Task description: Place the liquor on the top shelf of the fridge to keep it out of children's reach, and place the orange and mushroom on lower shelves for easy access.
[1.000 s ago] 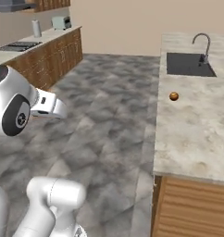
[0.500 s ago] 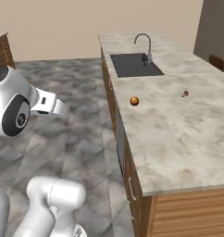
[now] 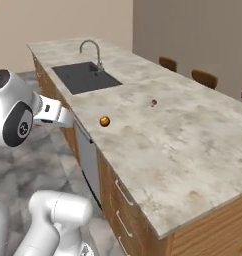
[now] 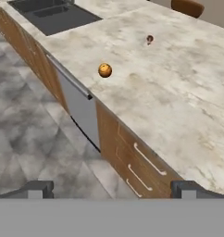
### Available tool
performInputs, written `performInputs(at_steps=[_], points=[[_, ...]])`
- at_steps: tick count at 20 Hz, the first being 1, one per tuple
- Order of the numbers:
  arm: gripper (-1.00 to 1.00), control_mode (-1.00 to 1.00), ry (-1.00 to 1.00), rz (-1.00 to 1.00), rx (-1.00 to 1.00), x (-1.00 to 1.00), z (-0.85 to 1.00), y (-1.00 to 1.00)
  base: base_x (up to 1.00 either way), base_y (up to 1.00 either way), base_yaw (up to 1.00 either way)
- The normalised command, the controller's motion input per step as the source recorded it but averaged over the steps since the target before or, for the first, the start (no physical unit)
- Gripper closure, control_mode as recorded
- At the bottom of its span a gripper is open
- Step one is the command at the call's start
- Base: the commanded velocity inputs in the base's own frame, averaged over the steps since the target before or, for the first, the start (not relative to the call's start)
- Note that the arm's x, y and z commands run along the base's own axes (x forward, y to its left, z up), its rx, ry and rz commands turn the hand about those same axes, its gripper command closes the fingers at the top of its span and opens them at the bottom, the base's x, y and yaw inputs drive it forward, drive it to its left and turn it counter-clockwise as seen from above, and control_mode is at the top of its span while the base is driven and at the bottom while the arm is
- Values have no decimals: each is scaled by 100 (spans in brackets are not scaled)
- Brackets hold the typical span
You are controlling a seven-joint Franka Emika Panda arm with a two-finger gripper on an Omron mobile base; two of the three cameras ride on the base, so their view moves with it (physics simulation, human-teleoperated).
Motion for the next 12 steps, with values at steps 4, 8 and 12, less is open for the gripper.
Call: performInputs(at_steps=[4, 8, 12], points=[[-100, 100, 0, 0, 0, 0, 0, 0, 61, 44, -60], [-100, 100, 0, 0, 0, 0, 0, 0, 42, 55, -57], [-100, 100, 0, 0, 0, 0, 0, 0, 28, 69, -52]])
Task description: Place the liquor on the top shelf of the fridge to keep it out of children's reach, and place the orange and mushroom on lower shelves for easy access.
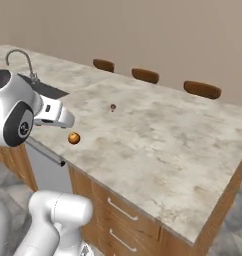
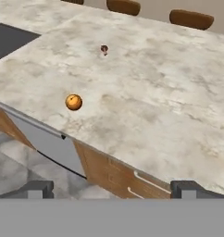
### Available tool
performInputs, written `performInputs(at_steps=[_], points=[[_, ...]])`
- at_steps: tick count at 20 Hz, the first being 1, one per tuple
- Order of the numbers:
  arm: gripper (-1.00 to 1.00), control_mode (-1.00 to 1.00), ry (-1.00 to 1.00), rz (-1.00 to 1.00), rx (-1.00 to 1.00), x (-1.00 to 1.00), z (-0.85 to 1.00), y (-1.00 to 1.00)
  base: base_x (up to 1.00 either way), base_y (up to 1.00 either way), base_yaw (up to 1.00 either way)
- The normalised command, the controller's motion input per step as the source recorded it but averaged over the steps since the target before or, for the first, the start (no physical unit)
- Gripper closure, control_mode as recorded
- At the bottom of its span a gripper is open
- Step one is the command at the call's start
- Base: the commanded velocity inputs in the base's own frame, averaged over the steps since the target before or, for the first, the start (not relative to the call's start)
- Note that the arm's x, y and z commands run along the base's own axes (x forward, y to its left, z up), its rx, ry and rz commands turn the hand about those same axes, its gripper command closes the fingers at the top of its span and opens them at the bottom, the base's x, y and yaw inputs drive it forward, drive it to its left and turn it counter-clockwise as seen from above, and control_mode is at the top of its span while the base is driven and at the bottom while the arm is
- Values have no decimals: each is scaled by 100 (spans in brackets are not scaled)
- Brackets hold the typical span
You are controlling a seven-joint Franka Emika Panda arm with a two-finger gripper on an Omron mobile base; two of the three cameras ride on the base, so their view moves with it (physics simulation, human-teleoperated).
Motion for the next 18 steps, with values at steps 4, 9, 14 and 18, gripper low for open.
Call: performInputs(at_steps=[4, 9, 14, 18], points=[[-100, 100, 0, 0, 0, 0, 0, 0, 6, 93, -41], [-100, 100, 0, 0, 0, 0, 0, 0, 0, 100, -30], [-100, 100, 0, 0, 0, 0, 0, 0, 2, 74, -34], [-100, 100, 0, 0, 0, 0, 0, 0, 1, 41, -41]])
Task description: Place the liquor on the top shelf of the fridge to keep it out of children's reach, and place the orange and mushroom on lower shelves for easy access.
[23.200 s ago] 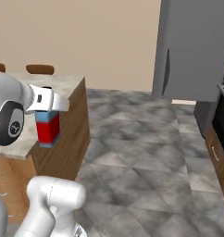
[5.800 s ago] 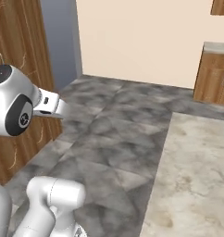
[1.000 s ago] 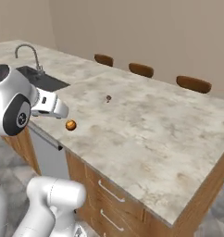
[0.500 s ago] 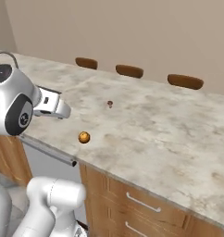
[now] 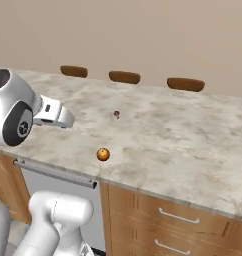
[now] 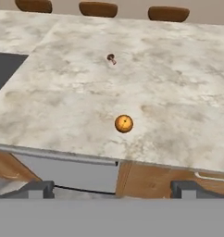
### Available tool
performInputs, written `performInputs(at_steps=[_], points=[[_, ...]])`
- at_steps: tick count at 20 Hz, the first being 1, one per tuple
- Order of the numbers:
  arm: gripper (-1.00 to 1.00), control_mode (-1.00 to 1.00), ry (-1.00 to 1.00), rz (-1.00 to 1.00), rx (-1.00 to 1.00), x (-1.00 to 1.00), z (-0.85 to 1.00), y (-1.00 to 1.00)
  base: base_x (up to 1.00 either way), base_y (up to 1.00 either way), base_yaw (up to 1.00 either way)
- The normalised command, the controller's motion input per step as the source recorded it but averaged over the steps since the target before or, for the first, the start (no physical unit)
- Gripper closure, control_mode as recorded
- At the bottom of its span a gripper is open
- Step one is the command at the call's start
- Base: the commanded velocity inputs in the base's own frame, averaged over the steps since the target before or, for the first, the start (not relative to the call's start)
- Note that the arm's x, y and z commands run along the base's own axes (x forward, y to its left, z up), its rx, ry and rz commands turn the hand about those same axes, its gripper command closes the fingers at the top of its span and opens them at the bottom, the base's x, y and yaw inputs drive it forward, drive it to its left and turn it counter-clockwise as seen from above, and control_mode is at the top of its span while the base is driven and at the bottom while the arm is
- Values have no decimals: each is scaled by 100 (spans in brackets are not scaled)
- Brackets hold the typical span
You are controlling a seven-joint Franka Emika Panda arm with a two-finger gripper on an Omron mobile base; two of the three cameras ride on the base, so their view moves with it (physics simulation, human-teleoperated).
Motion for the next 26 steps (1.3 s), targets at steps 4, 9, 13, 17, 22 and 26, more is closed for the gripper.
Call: performInputs(at_steps=[4, 9, 13, 17, 22, 26], points=[[-100, 100, 0, 0, 0, 0, 0, 0, 0, 26, -40], [-100, 100, 0, 0, 0, 0, 0, 0, 0, 20, -34], [-100, -100, 0, -6, 0, 0, -9, 2, 0, 4, -11], [-100, -100, 4, -1, 0, 9, -35, -1, 0, 0, 0], [-100, -100, 7, 0, 0, 29, -46, 0, 0, 0, 0], [-100, -100, 6, 0, 0, 35, -47, 0, 0, 0, 0]])
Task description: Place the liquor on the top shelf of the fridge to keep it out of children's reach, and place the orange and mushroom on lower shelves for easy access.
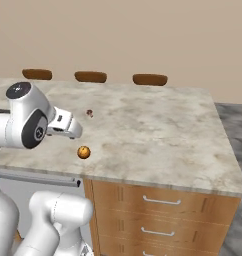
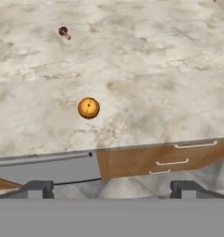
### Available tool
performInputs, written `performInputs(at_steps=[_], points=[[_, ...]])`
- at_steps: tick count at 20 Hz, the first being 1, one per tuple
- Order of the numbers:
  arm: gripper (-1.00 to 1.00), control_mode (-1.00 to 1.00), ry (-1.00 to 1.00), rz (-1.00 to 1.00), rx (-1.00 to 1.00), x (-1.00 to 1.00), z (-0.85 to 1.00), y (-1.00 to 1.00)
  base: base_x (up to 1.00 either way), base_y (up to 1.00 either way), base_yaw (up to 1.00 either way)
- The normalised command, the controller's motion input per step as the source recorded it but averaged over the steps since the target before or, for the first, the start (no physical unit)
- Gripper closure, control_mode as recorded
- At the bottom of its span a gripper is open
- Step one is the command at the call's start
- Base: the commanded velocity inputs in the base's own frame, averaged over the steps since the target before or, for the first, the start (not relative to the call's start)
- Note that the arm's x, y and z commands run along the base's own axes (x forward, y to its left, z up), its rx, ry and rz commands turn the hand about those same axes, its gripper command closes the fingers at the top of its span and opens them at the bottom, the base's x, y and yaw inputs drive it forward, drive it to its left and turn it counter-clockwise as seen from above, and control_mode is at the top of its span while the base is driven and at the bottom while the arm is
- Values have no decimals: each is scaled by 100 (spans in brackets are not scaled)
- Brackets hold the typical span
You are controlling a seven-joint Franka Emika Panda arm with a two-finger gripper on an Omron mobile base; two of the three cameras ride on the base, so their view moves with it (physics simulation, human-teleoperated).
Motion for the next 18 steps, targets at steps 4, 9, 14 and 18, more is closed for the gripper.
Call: performInputs(at_steps=[4, 9, 14, 18], points=[[-100, -100, 2, 0, 0, 34, -53, 0, 0, 0, 0], [-100, -100, 1, 0, 0, 28, -55, 2, 0, 0, 0], [-100, -100, 5, 0, 1, 20, -45, 34, 0, 0, 0], [-100, -100, 10, 0, 1, 15, -41, 31, 0, 0, 0]])
